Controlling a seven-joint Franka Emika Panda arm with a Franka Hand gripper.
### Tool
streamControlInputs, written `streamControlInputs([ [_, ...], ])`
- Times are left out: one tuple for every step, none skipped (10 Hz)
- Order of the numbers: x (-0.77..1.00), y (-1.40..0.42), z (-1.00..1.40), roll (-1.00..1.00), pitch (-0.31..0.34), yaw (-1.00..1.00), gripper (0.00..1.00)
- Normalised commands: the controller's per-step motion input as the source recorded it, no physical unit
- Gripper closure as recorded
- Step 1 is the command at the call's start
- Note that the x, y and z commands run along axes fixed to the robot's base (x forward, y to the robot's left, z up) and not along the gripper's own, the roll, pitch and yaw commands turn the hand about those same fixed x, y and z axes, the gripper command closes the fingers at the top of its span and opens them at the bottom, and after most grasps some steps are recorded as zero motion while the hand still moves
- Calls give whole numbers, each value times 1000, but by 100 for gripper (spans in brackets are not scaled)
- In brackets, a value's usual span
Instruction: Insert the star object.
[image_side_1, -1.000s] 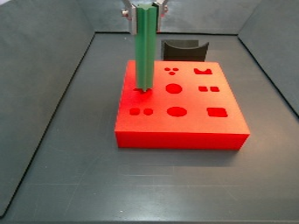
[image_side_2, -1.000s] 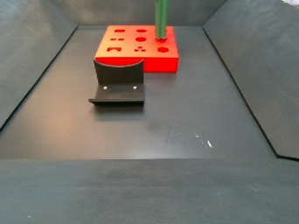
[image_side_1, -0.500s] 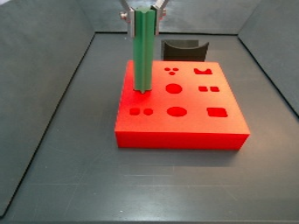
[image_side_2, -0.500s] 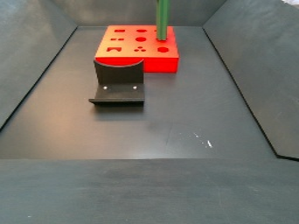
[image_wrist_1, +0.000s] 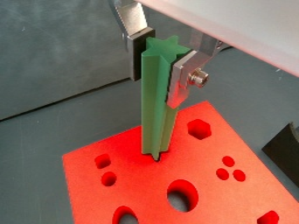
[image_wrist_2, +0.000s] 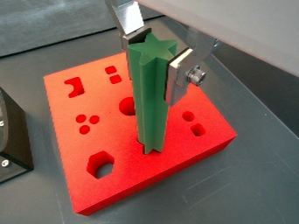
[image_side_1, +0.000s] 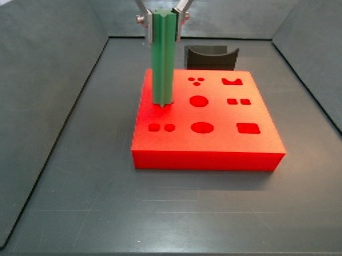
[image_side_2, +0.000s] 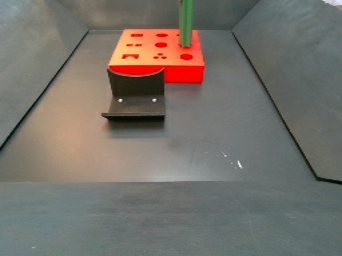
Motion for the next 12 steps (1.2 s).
streamControlInputs([
  [117,51,-120,77,30,0,100],
  [169,37,-106,64,36,0,100],
  [140,0,-49,27,21,0,100],
  [123,0,-57,36,19,0,100],
  [29,0,-51,26,9,0,100],
  [31,0,0,0,0,0,100],
  [0,0,-80,17,0,0,100],
  [0,-20,-314,214,3,0,100],
  [34,-14,-377,186,17,0,100],
  [3,-6,-489,246,47,0,100],
  [31,-3,-563,271,64,0,100],
  [77,-83,-451,396,100,0,100],
])
